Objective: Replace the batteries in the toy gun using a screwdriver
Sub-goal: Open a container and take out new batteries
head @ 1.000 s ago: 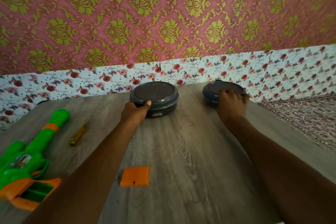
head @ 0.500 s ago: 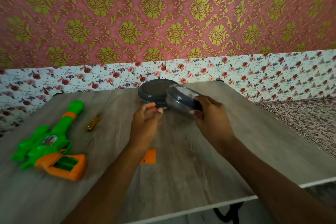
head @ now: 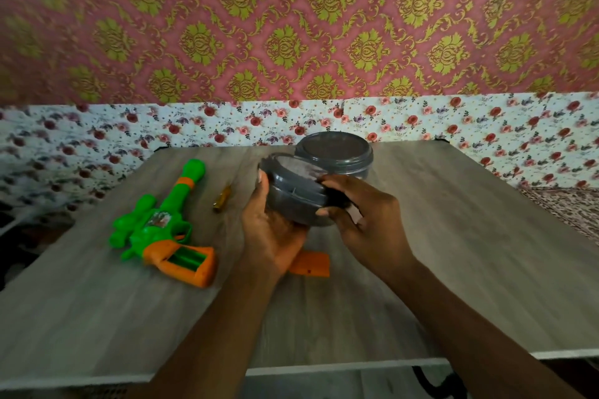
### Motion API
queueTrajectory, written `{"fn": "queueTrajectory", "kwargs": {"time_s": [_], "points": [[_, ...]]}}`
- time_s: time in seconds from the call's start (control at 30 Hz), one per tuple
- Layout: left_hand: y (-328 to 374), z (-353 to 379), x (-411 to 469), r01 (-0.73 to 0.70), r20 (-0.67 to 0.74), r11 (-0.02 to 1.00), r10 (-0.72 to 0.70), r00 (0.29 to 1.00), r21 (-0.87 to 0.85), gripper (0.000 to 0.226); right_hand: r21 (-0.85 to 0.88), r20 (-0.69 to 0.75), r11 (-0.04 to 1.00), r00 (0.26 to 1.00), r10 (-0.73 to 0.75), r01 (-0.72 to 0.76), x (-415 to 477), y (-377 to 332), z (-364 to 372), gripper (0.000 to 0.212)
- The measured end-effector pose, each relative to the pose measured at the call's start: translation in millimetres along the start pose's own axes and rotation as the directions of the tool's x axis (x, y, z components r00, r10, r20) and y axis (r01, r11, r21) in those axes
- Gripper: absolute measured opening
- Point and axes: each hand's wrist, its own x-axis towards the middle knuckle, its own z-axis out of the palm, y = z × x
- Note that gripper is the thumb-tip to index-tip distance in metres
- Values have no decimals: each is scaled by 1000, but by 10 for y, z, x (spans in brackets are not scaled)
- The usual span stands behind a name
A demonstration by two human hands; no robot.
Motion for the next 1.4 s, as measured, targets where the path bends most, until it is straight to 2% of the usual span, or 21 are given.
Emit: {"fn": "queueTrajectory", "kwargs": {"time_s": [0.13, 0.3, 0.47, 0.63, 0.87, 1.13, 1.4], "points": [[19, -20, 36, 28, 27, 999, -27, 999, -17, 75, 100, -38, 995, 999, -24, 28, 4, 42, 76, 38], [22, -57, 66, 38, 101, 997, -31, 994, -63, 77, 272, -53, 962, 999, -2, 16, 20, 118, 120, 38], [33, -98, 85, 55, 104, 997, -49, 993, -55, 82, 291, -48, 957, 999, -8, 22, 60, 102, 100, 31], [64, -37, 46, 29, 103, 999, -25, 994, -40, 67, 168, -15, 976, 990, -137, 138, 137, 116, 33, 34], [101, 2, 7, 38, 104, 999, -40, 994, 19, 71, -99, 83, 937, 941, -328, 335, 208, 151, -147, 51], [101, 48, -11, 39, 96, 999, -39, 995, 8, 68, -222, 200, 867, 891, -409, 447, 276, 99, -154, 45], [112, 31, -29, 55, 107, 998, -56, 993, 14, 66, -326, 211, 778, 844, -494, 537, 233, 115, -112, 41]]}}
